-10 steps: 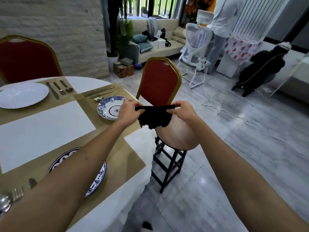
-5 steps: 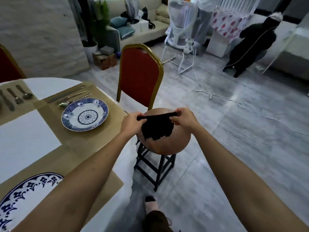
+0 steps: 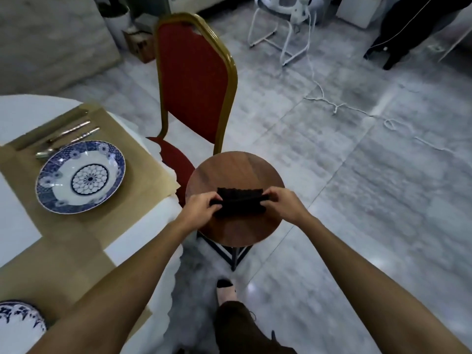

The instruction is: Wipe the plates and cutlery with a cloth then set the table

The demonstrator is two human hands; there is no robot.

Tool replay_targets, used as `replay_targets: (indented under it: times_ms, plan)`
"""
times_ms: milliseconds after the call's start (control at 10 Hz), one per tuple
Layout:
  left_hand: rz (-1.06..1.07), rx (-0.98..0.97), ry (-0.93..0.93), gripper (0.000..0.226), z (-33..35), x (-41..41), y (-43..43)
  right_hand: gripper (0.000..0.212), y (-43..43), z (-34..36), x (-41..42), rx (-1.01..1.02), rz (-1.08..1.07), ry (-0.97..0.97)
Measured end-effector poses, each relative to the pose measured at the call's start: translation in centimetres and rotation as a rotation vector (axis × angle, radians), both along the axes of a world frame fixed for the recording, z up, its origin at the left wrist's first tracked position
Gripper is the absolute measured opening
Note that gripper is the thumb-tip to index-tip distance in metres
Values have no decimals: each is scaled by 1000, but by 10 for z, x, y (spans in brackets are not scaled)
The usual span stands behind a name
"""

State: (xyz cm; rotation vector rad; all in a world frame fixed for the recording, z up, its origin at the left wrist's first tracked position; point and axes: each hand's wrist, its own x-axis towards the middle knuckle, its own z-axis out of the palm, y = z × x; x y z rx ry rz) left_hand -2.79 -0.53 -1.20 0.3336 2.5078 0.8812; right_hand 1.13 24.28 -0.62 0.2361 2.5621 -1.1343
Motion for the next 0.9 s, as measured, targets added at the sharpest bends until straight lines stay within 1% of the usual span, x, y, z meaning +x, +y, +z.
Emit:
replay_targets:
  times_ms: [100,200,300,400,500,600,700,800,900]
  plan:
    - [47,17,48,17,-5,-8,9,12,2,-11,-11,-5,-48,-27]
    - [129,11,169,21,-6,-21,23,20,-2,-26,-26,-43,-211,18]
    - [212,-24,212,26,-10,-31,36,25,-9,-34,-36,-35,-303,69]
    - [202,-113,254,36,-29,-33,38,36,-18,-49,-37,194,-215,136]
    - [-79,-327,364,50,-49,-16,33,45,-26,-64,-22,430,-18,237]
    - [-367,-473,345,70,-62,-1,31,59,-29,-76,-5,577,235,228]
    - [-396,-521,271,79,-70,1,28,69,-31,-82,-3,596,290,130]
    - [-400,-550,249,78,-66,-1,31,74,-34,-81,-5,608,295,80]
    - [-400,-556,220,66,-60,-2,31,71,-35,-74,-9,662,309,72]
